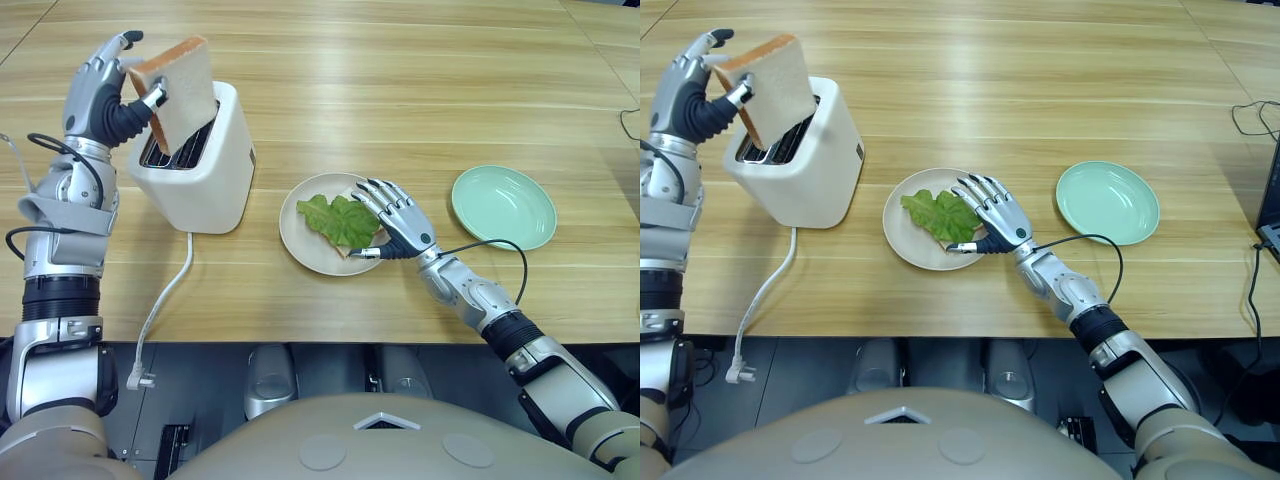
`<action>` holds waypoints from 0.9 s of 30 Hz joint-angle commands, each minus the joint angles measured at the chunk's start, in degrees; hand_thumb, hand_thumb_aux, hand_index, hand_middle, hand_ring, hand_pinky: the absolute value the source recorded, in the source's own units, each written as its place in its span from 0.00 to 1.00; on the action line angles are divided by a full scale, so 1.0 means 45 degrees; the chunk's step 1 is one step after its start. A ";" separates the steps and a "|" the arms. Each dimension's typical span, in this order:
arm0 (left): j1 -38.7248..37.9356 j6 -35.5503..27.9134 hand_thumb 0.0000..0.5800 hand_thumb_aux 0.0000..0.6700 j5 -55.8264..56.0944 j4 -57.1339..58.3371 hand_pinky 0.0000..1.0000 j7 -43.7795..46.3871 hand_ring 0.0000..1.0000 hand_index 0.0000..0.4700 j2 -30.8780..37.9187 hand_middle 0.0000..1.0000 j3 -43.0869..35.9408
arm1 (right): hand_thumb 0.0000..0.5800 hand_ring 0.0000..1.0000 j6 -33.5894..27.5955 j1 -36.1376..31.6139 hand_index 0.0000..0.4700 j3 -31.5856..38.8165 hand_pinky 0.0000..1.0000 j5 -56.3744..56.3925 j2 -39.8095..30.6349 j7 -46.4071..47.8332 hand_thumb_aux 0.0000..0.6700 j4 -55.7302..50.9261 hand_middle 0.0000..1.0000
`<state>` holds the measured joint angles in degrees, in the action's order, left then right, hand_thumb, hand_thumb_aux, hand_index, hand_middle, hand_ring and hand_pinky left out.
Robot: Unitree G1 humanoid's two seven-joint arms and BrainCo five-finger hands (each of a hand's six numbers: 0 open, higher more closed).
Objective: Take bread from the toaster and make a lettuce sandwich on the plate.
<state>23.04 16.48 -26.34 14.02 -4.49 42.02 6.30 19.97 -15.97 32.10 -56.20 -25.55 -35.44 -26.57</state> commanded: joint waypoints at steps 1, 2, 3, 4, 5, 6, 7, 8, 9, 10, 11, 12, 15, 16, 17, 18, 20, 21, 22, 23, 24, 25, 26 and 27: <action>0.0336 0.0148 1.00 1.00 0.0274 -0.0154 1.00 -0.0206 1.00 0.98 -0.0093 1.00 0.0214 | 0.00 0.00 -0.0076 0.0070 0.00 -0.0088 0.00 0.0002 -0.0002 0.0029 0.00 0.0127 0.00; 0.0451 0.0212 1.00 1.00 0.0344 -0.0175 1.00 -0.0281 1.00 0.98 -0.0128 1.00 0.0267 | 0.00 0.00 -0.0077 0.0072 0.00 -0.0124 0.00 0.0026 -0.0015 0.0017 0.00 0.0145 0.00; 0.0526 0.0259 1.00 1.00 0.0397 -0.0188 1.00 -0.0334 1.00 0.98 -0.0150 1.00 0.0297 | 0.00 0.00 -0.0078 0.0074 0.00 -0.0150 0.00 0.0043 -0.0026 0.0007 0.00 0.0158 0.00; 0.0626 0.0320 1.00 1.00 0.0452 -0.0214 1.00 -0.0420 1.00 0.98 -0.0169 1.00 0.0326 | 0.00 0.00 -0.0093 0.0079 0.00 -0.0191 0.00 0.0064 -0.0042 -0.0010 0.00 0.0173 0.00; 0.0729 0.0398 1.00 1.00 0.0535 -0.0256 1.00 -0.0497 1.00 0.98 -0.0201 1.00 0.0357 | 0.00 0.00 -0.0119 0.0093 0.00 -0.0243 0.00 0.0085 -0.0059 -0.0034 0.00 0.0202 0.00; 0.0817 0.0490 1.00 1.00 0.0658 -0.0308 1.00 -0.0515 1.00 0.98 -0.0241 1.00 0.0378 | 0.00 0.00 -0.0135 0.0113 0.00 -0.0311 0.00 0.0123 -0.0085 -0.0056 0.00 0.0247 0.00; 0.0922 0.0601 1.00 1.00 0.0869 -0.0374 1.00 -0.0476 1.00 0.98 -0.0331 1.00 0.0400 | 0.00 0.00 -0.0145 0.0146 0.00 -0.0414 0.00 0.0194 -0.0123 -0.0064 0.00 0.0329 0.00; 0.1037 0.0734 1.00 1.00 0.1135 -0.0444 1.00 -0.0363 1.00 0.98 -0.0467 1.00 0.0395 | 0.00 0.00 -0.0156 0.0186 0.00 -0.0542 0.00 0.0276 -0.0174 -0.0080 0.00 0.0403 0.00; 0.1118 0.0857 1.00 1.00 0.1376 -0.0499 1.00 -0.0222 1.00 0.98 -0.0591 1.00 0.0386 | 0.00 0.00 -0.0163 0.0217 0.00 -0.0650 0.00 0.0335 -0.0211 -0.0091 0.00 0.0459 0.00; 0.1194 0.0983 1.00 1.00 0.1748 -0.0574 1.00 0.0066 1.00 0.98 -0.0761 1.00 0.0311 | 0.00 0.00 -0.0172 0.0265 0.00 -0.0780 0.00 0.0415 -0.0268 -0.0109 0.00 0.0536 0.00; 0.1250 0.1098 1.00 1.00 0.2253 -0.0642 1.00 0.0529 1.00 0.98 -0.0970 1.00 0.0168 | 0.00 0.00 -0.0157 0.0322 0.00 -0.0935 0.00 0.0520 -0.0328 -0.0127 0.00 0.0614 0.00; 0.1293 0.1205 1.00 1.00 0.2730 -0.0675 1.00 0.1036 1.00 0.98 -0.1180 1.00 -0.0015 | 0.00 0.00 -0.0136 0.0394 0.00 -0.1100 0.00 0.0625 -0.0388 -0.0163 0.00 0.0688 0.00; 0.1353 0.1381 1.00 1.00 0.4120 -0.0703 1.00 0.2731 1.00 0.98 -0.1884 1.00 -0.0630 | 0.00 0.00 -0.0103 0.0611 0.00 -0.1608 0.00 0.0988 -0.0587 -0.0262 0.00 0.0921 0.00; 0.1359 0.1390 1.00 1.00 0.4494 -0.0664 1.00 0.3276 1.00 0.98 -0.2117 1.00 -0.0872 | 0.00 0.00 -0.0067 0.0687 0.00 -0.1797 0.00 0.1120 -0.0651 -0.0296 0.00 0.0995 0.00; 0.1359 0.1381 1.00 1.00 0.4836 -0.0597 1.00 0.3831 1.00 0.98 -0.2384 1.00 -0.1140 | 0.00 0.00 -0.0012 0.0784 0.00 -0.2025 0.00 0.1297 -0.0721 -0.0314 0.00 0.1087 0.00; 0.1358 0.1360 1.00 1.00 0.5130 -0.0519 1.00 0.4303 1.00 0.98 -0.2645 1.00 -0.1395 | 0.00 0.00 0.0046 0.0888 0.00 -0.2257 0.00 0.1486 -0.0789 -0.0328 0.00 0.1184 0.00; 0.1352 0.1319 1.00 1.00 0.5503 -0.0275 1.00 0.5128 1.00 0.98 -0.3175 1.00 -0.1917 | 0.00 0.00 0.0177 0.1123 0.00 -0.2772 0.00 0.1906 -0.0935 -0.0332 0.00 0.1436 0.00; 0.1329 0.1338 1.00 1.00 0.5585 -0.0154 1.00 0.5411 1.00 0.98 -0.3357 1.00 -0.2060 | 0.00 0.00 0.0232 0.1203 0.00 -0.2961 0.00 0.2048 -0.0978 -0.0319 0.00 0.1534 0.00; 0.1328 0.1334 1.00 1.00 0.5696 0.0038 1.00 0.5692 1.00 0.98 -0.3606 1.00 -0.2222 | 0.00 0.00 0.0280 0.1297 0.00 -0.3180 0.00 0.2202 -0.1036 -0.0317 0.00 0.1643 0.00; 0.1332 0.1306 1.00 1.00 0.5750 0.0234 1.00 0.5897 1.00 0.98 -0.3848 1.00 -0.2365 | 0.00 0.00 0.0314 0.1389 0.00 -0.3390 0.00 0.2325 -0.1082 -0.0318 0.00 0.1751 0.00; 0.1349 0.1291 1.00 1.00 0.5773 0.0497 1.00 0.6052 1.00 0.98 -0.4138 1.00 -0.2544 | 0.00 0.00 0.0339 0.1494 0.00 -0.3624 0.00 0.2473 -0.1142 -0.0331 0.00 0.1874 0.00; 0.1367 0.1253 1.00 1.00 0.5779 0.0791 1.00 0.6177 1.00 0.98 -0.4465 1.00 -0.2710 | 0.00 0.00 0.0367 0.1603 0.00 -0.3870 0.00 0.2629 -0.1197 -0.0348 0.00 0.1992 0.00; 0.1383 0.1227 1.00 1.00 0.5746 0.1030 1.00 0.6241 1.00 0.98 -0.4726 1.00 -0.2794 | 0.00 0.00 0.0407 0.1684 0.00 -0.4058 0.00 0.2732 -0.1224 -0.0356 0.00 0.2060 0.00; 0.1391 0.1240 1.00 1.00 0.5658 0.1318 1.00 0.6251 1.00 0.98 -0.4978 1.00 -0.2869 | 0.00 0.00 0.0446 0.1751 0.00 -0.4221 0.00 0.2822 -0.1239 -0.0350 0.00 0.2110 0.00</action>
<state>29.09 22.69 -1.15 17.79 22.73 20.31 -5.61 21.53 -8.74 14.58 -44.66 -30.58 -37.04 -18.26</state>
